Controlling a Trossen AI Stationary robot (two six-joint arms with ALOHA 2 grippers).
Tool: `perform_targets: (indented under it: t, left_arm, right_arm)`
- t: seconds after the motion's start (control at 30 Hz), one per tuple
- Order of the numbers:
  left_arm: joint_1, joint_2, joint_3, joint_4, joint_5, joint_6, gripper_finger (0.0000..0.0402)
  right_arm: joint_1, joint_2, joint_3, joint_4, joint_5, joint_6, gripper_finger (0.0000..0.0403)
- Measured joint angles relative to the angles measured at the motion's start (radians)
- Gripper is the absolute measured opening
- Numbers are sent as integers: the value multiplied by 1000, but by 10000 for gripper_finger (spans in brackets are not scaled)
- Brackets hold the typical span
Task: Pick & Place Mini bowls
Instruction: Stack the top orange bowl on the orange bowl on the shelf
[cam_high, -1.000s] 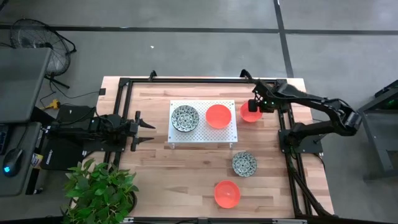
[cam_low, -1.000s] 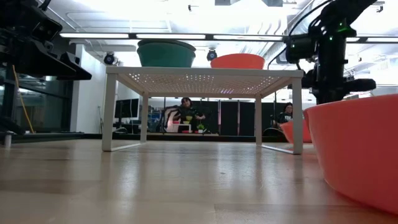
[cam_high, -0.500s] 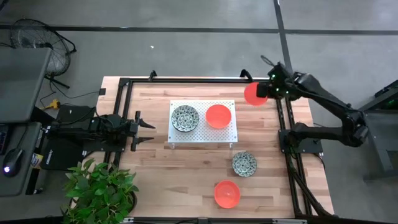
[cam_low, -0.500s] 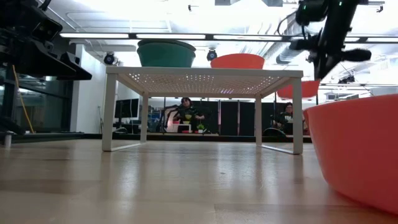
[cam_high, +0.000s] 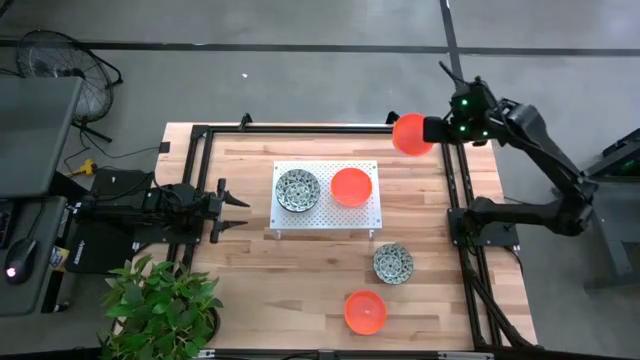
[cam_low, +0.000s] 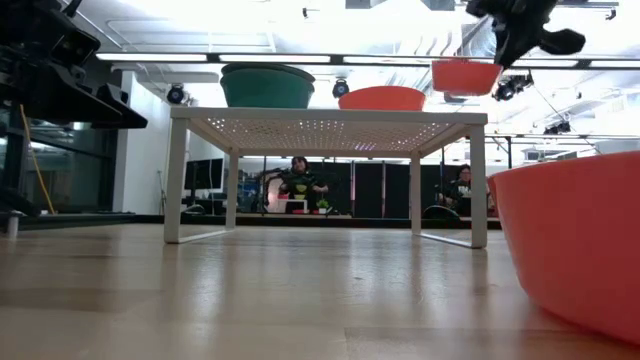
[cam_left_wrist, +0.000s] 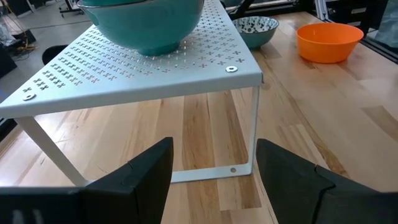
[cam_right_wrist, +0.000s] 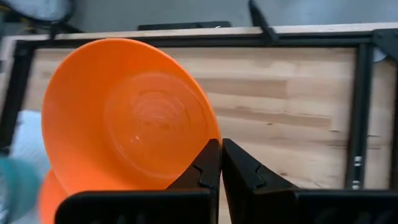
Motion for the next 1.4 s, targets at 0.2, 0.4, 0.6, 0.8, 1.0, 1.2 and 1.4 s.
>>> perform_targets:
  t: [0.2, 0.4, 0.6, 0.8, 1.0, 1.2, 1.4]
  left_arm:
    - [0, 0, 0, 0, 0, 0, 225]
    - [0, 0, 0, 0, -1, 0, 225]
    - [0, 0, 0, 0, -1, 0, 225]
    - [0, 0, 0, 0, -1, 0, 225]
    - [0, 0, 0, 0, -1, 0, 225]
    - [0, 0, 0, 0, -2, 0, 225]
    - [0, 0, 0, 0, -2, 0, 225]
  right_arm:
    - [33, 4, 95, -14, -89, 2, 0]
    - [96, 60, 208, -15, -109, 9, 0]
    - [188, 187, 329, -18, -113, 2, 0]
    - [257, 325, 421, -69, -124, -50, 0]
    - [294, 429, 479, -82, -138, -92, 0]
    - [326, 499, 511, -87, -162, -113, 0]
    - [365, 543, 512, -133, -168, -124, 0]
